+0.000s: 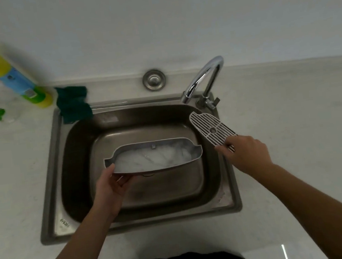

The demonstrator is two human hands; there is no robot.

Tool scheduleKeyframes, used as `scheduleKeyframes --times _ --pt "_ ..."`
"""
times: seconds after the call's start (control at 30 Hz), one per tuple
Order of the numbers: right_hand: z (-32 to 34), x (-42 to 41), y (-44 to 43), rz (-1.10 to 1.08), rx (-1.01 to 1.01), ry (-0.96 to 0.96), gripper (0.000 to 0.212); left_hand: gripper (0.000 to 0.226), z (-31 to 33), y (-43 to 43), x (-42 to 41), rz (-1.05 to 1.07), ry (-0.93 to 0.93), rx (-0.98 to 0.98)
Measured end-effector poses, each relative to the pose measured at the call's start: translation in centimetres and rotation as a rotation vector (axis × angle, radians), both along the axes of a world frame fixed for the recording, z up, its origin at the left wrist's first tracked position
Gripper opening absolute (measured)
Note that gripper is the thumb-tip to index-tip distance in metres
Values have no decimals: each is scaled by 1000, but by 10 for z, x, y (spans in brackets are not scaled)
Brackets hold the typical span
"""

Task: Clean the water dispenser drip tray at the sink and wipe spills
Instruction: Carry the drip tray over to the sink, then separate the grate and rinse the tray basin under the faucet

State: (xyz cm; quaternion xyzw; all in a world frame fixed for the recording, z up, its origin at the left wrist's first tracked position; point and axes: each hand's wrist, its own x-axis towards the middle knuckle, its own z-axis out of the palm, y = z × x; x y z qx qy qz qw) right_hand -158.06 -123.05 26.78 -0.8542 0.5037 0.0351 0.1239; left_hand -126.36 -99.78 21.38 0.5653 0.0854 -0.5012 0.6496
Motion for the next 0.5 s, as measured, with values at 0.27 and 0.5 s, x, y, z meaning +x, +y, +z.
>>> scheduleKeyframes --times 0.27,0.5 --pt "-40 -39 11 -164 18 34 40 30 2 14 -22 -13 -11 55" --pt "-41 -36 22 -237 62 20 27 25 13 22 -28 -24 -34 47"
